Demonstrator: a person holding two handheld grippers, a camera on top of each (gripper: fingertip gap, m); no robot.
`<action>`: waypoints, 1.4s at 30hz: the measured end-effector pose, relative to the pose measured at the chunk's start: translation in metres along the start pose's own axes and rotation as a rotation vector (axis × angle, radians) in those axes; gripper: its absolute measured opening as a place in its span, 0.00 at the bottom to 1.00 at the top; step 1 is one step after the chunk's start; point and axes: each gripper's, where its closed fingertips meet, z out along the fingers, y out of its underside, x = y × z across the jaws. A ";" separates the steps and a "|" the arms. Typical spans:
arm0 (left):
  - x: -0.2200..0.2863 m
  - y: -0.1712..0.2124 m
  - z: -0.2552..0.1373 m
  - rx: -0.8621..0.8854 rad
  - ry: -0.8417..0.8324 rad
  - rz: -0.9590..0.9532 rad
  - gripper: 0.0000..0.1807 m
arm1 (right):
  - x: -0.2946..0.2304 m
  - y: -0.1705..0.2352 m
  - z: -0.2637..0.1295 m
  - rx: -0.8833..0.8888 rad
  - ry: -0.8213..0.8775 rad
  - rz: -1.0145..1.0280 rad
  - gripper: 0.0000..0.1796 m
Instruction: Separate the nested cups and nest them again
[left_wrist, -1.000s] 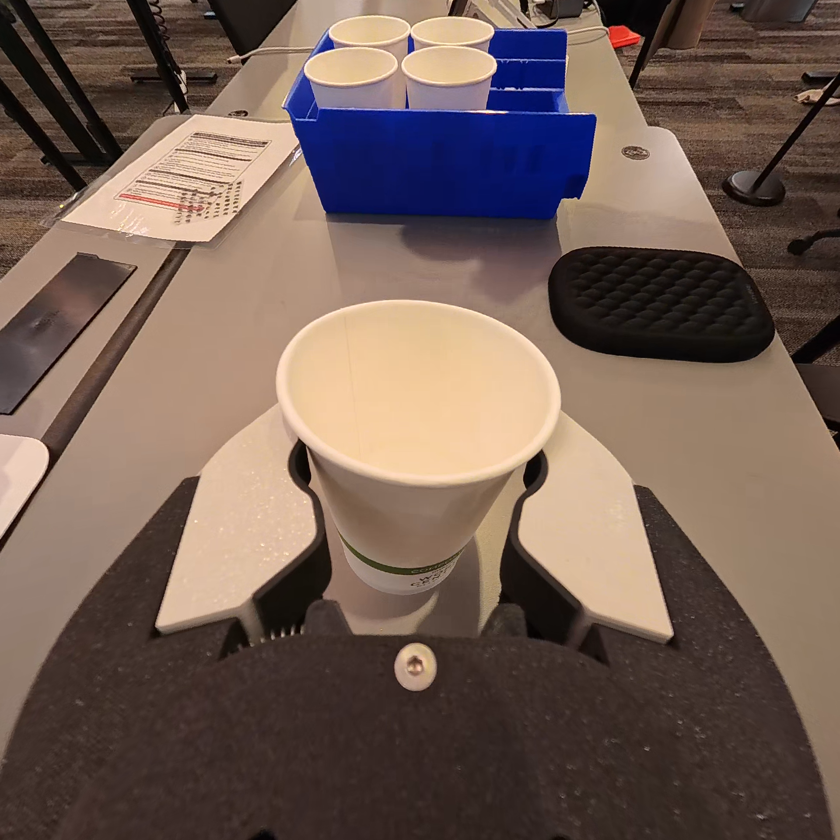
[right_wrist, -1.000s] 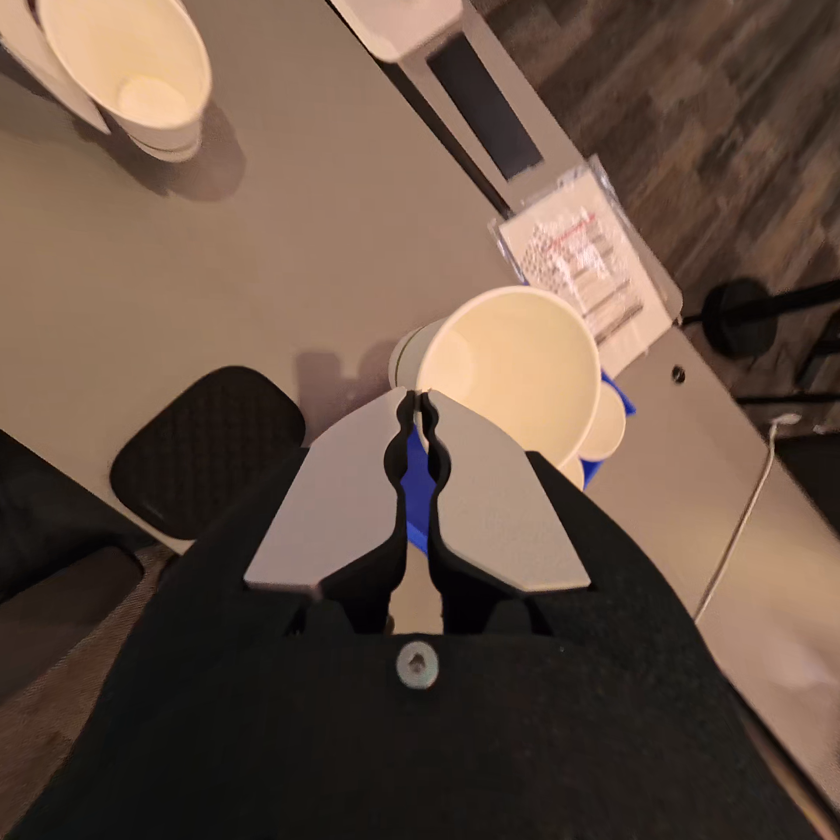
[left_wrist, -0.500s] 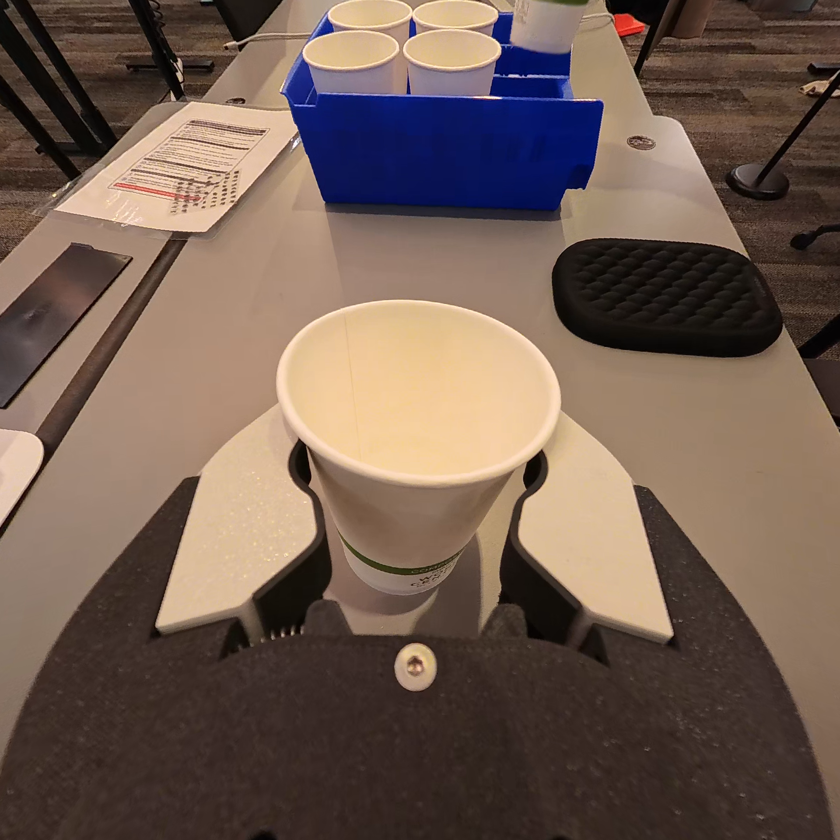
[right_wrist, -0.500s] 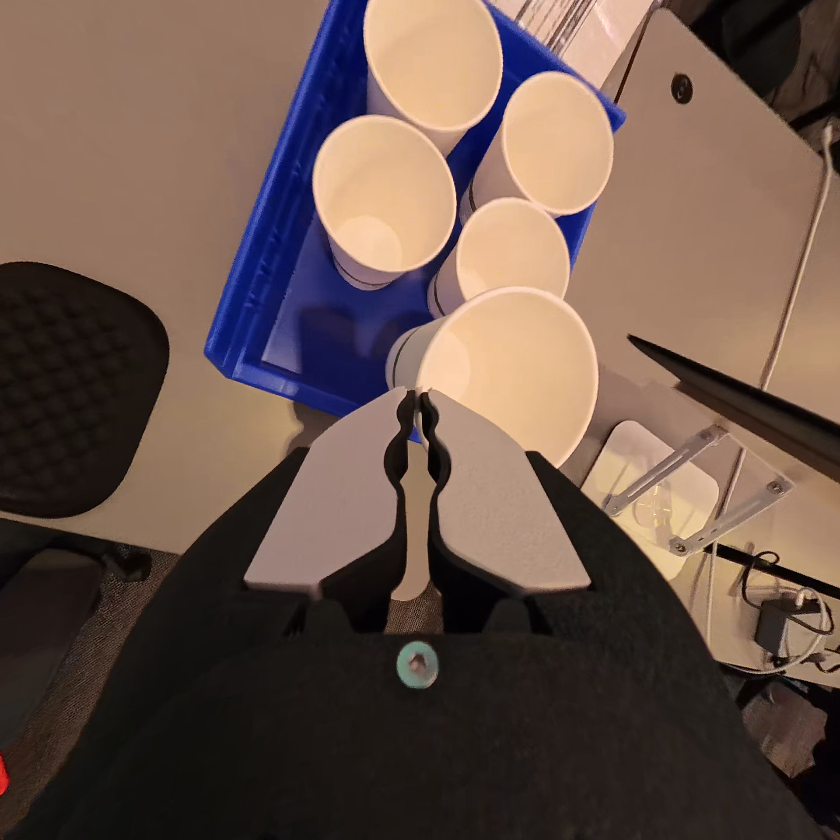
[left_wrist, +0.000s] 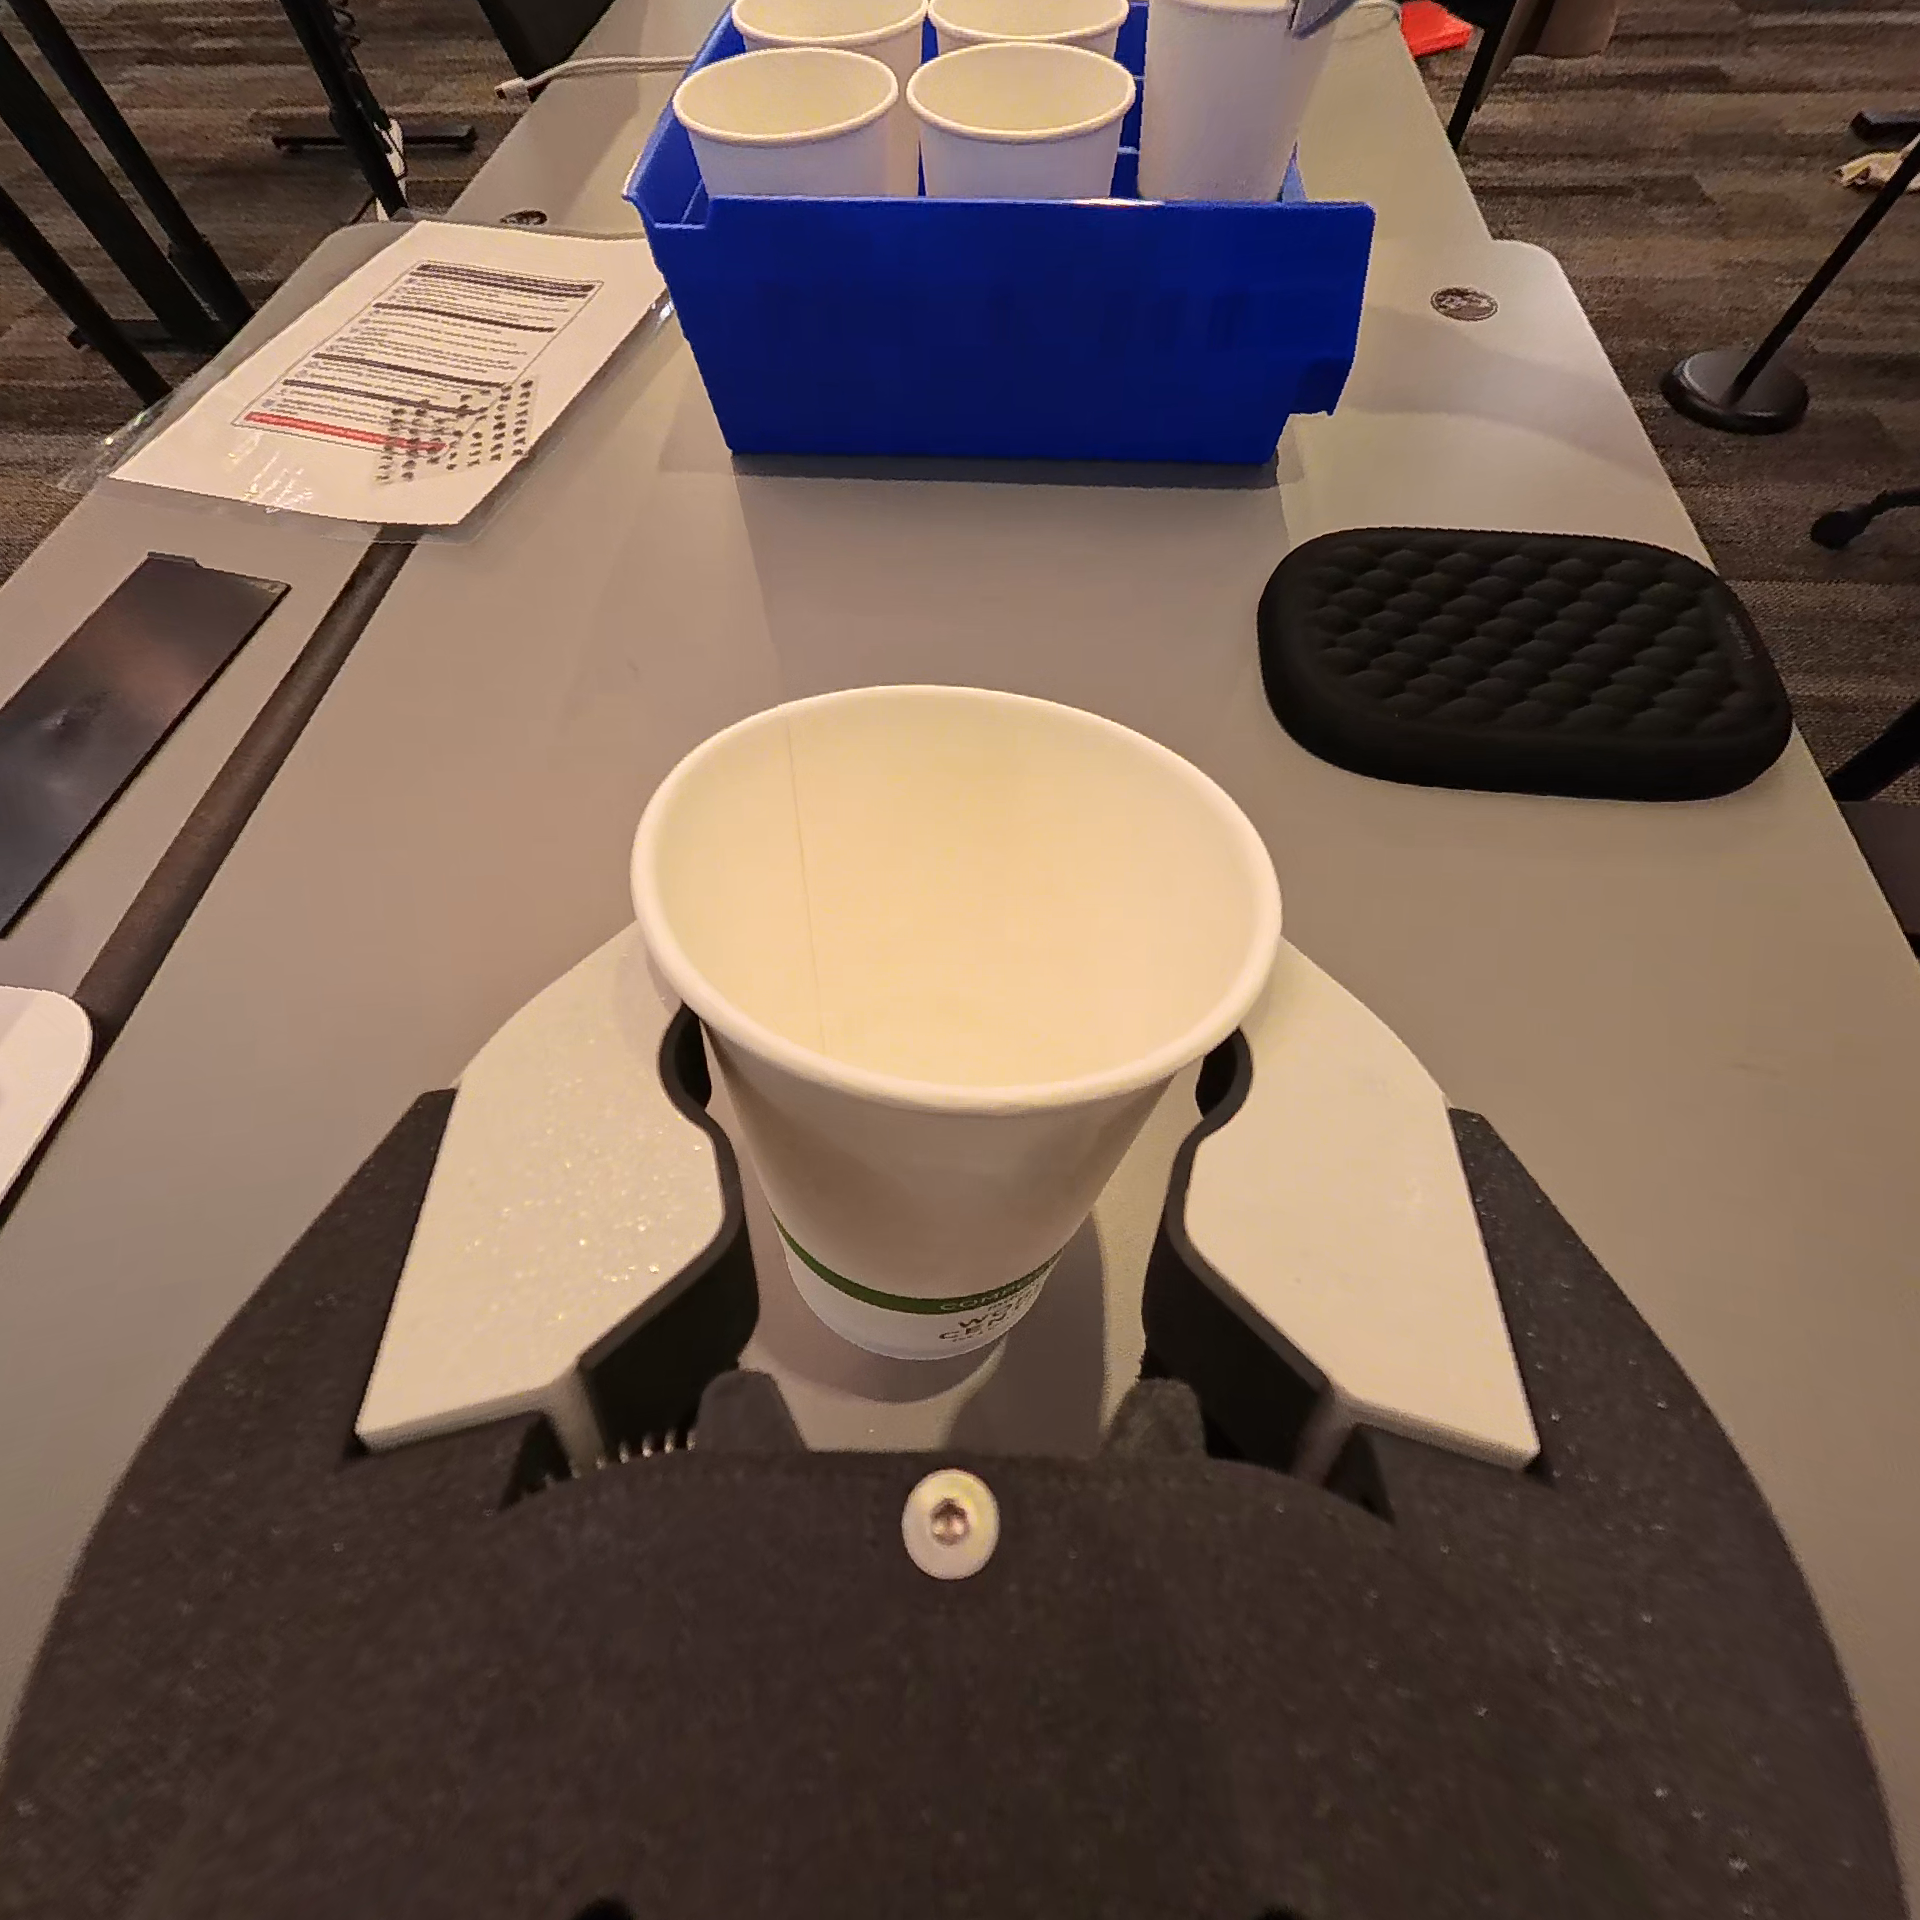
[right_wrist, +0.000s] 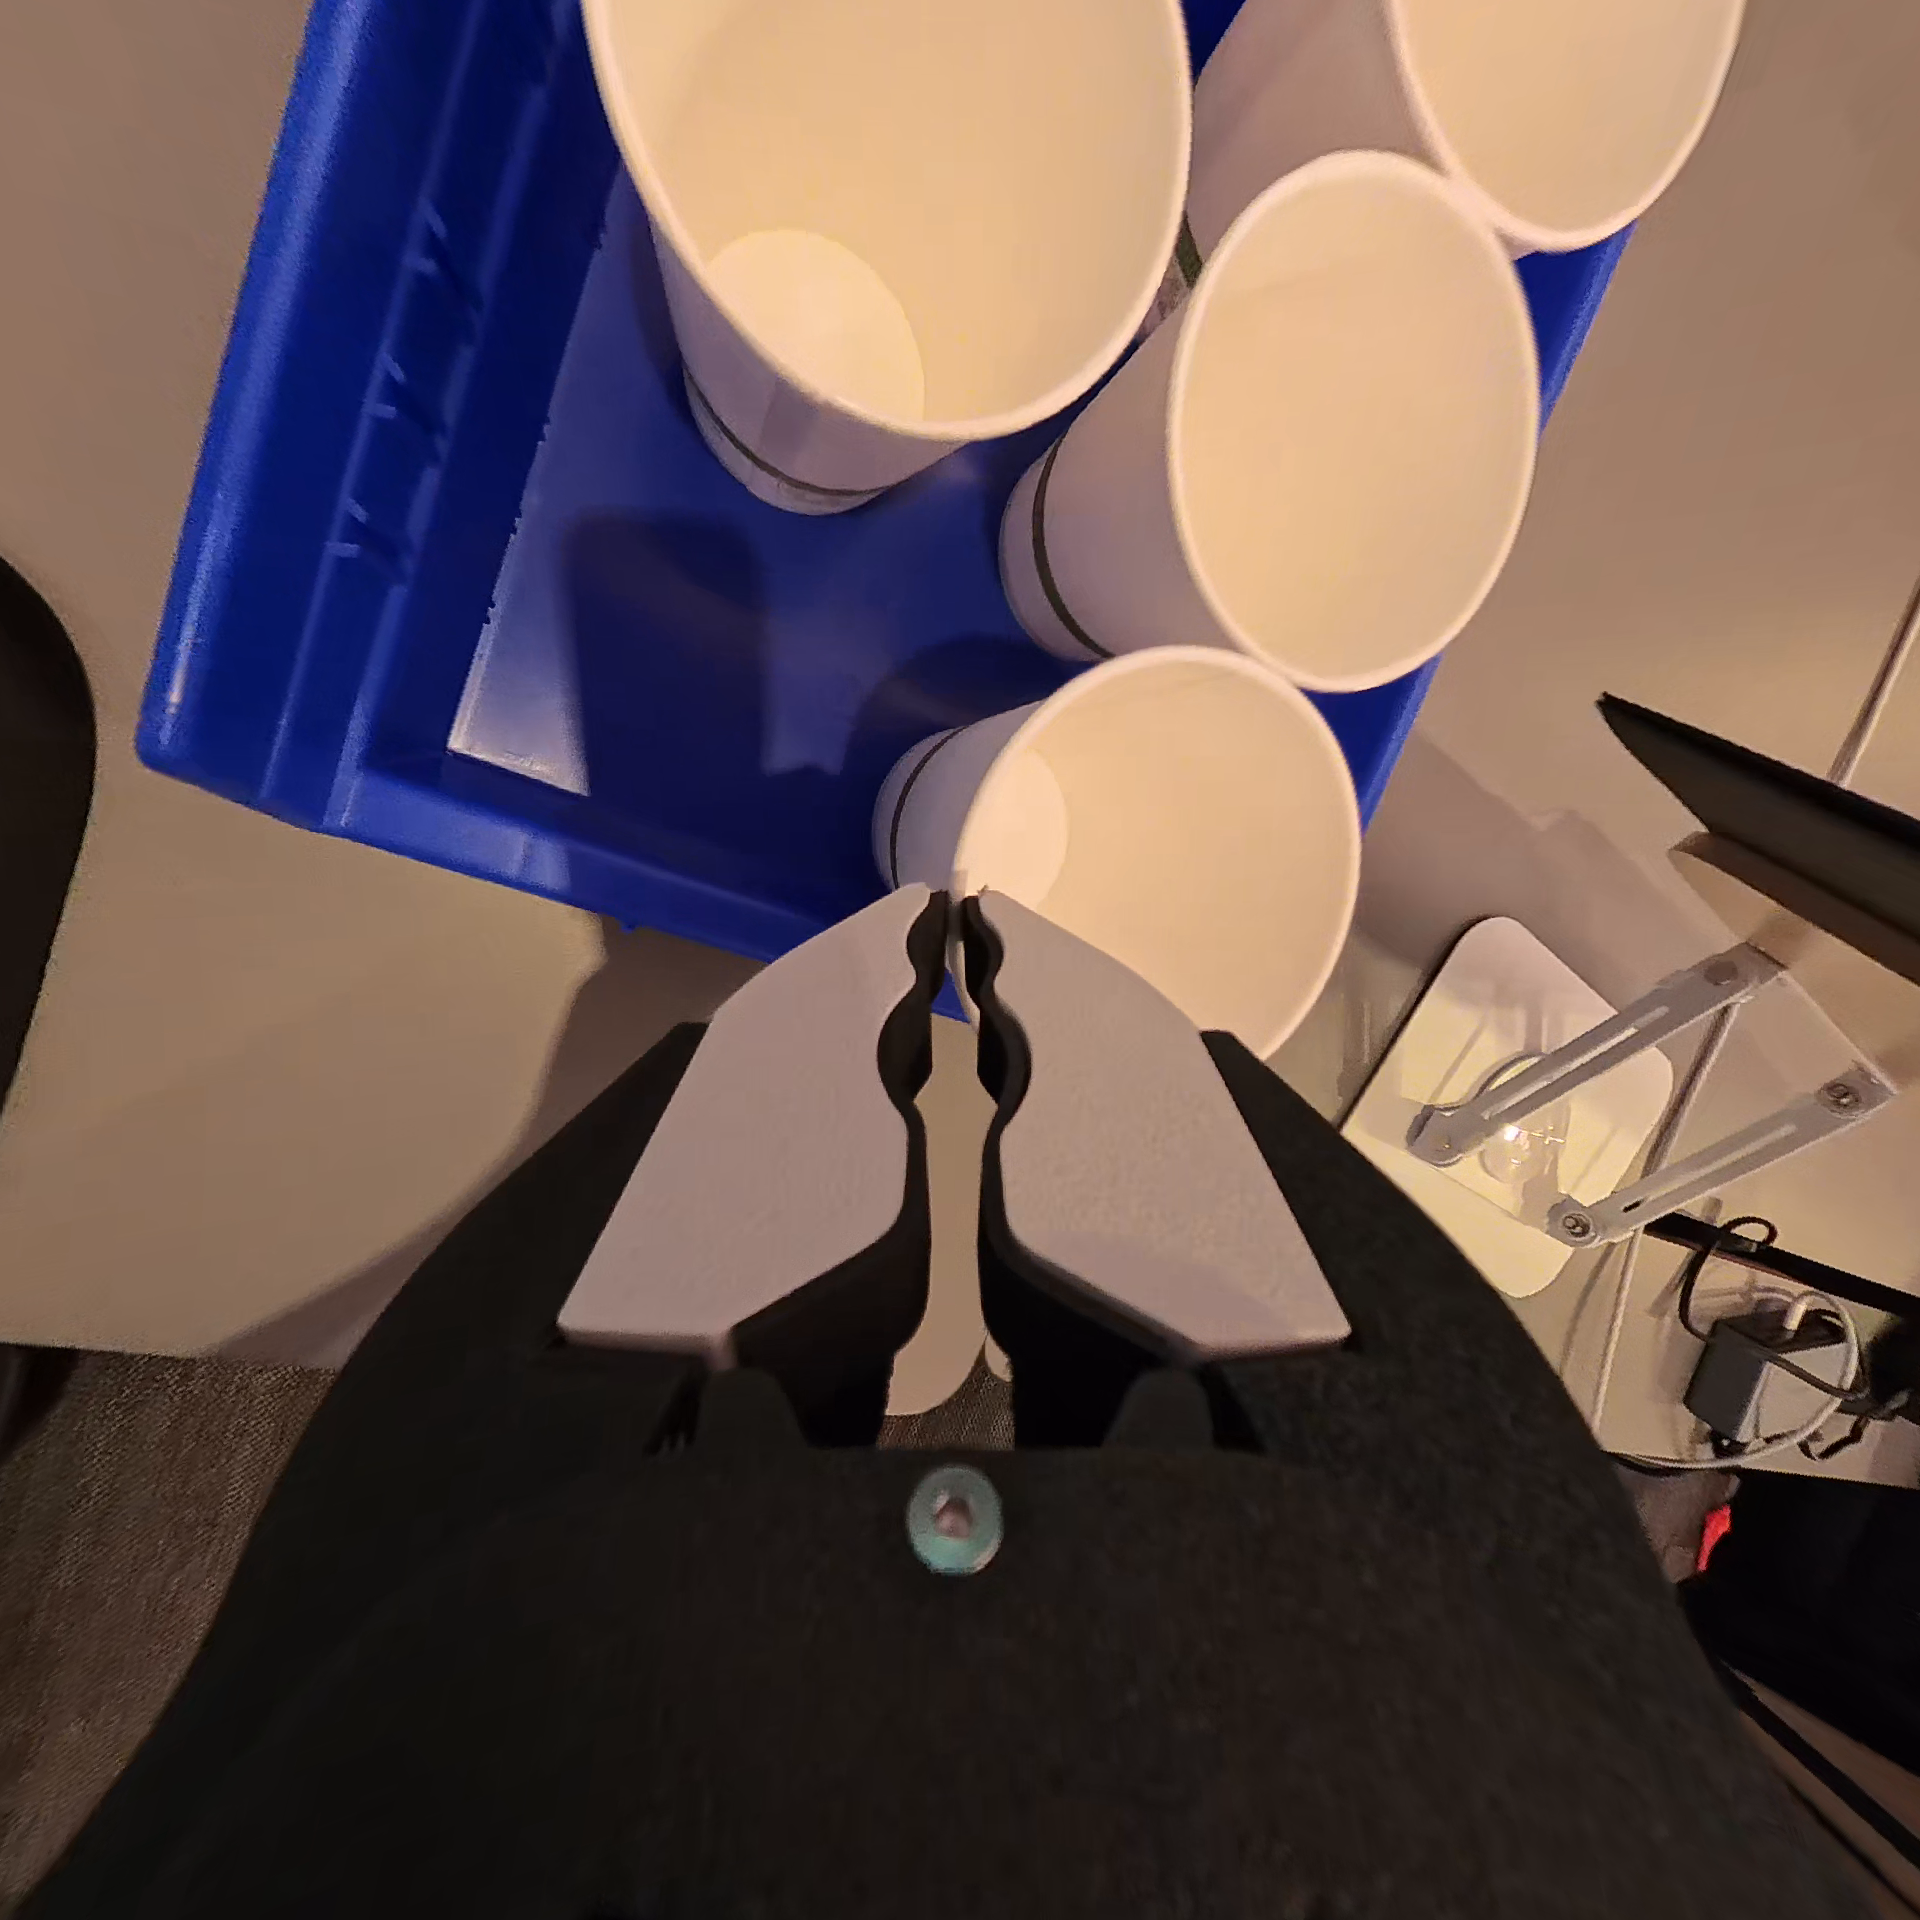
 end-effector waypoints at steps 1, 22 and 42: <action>0.000 0.000 0.000 0.000 0.000 0.002 0.51 | -0.001 0.001 0.003 -0.003 -0.003 0.003 0.01; 0.003 -0.002 0.000 0.007 0.008 0.002 0.51 | -0.038 -0.089 -0.079 0.273 0.068 -0.163 0.13; 0.022 -0.013 -0.004 0.037 0.090 0.009 0.51 | -0.342 -0.244 -0.079 0.556 -0.417 -1.006 0.09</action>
